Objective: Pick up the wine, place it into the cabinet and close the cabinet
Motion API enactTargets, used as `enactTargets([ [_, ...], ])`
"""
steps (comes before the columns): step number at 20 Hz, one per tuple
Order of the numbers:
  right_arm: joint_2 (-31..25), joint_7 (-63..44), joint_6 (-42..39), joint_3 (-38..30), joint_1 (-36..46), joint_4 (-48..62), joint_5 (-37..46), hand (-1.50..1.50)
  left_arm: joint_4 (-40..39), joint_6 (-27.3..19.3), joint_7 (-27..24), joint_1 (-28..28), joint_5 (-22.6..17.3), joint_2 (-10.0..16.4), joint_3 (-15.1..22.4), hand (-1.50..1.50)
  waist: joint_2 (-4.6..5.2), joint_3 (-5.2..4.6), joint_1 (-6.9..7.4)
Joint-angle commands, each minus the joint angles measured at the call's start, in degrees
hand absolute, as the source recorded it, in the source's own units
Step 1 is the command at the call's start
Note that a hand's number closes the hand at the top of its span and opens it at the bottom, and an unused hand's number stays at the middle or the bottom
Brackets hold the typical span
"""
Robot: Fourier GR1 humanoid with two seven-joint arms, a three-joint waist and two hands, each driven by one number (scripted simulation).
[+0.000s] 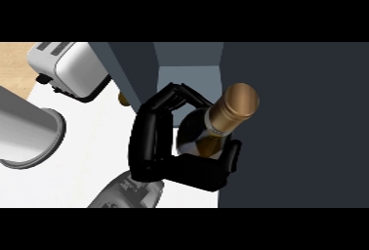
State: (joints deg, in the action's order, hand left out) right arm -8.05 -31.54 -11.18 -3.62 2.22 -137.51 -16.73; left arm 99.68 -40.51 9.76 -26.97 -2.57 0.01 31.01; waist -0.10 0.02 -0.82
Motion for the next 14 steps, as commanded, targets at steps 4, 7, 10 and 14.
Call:
enactTargets([
  [4, -1.4, -6.3, 1.4, -1.4, -0.1, -9.7, -6.4, -1.50, -3.4, -1.1, -1.8, -0.6, 1.7, 0.0, 0.1, 1.50, -0.06, -0.03, 0.31],
  [7, -1.2, -8.0, 3.9, -0.3, 4.3, -7.4, -3.7, -1.50, -8.6, -3.2, -4.5, -4.6, -0.8, 0.0, -0.2, 1.50, 0.05, -0.04, 0.22],
  [10, -0.6, -8.2, 3.1, 0.7, 0.1, -10.5, -3.9, -1.50, -11.2, -5.1, -4.9, -7.6, -4.7, 0.0, -0.6, 1.50, 0.02, -0.03, -0.18],
  [14, -1.7, -7.1, 2.5, -0.8, 3.2, -7.8, -4.4, -1.50, -13.7, -3.0, -13.2, -4.3, -9.8, 0.0, -2.1, 1.50, 0.13, -0.06, 0.00],
])
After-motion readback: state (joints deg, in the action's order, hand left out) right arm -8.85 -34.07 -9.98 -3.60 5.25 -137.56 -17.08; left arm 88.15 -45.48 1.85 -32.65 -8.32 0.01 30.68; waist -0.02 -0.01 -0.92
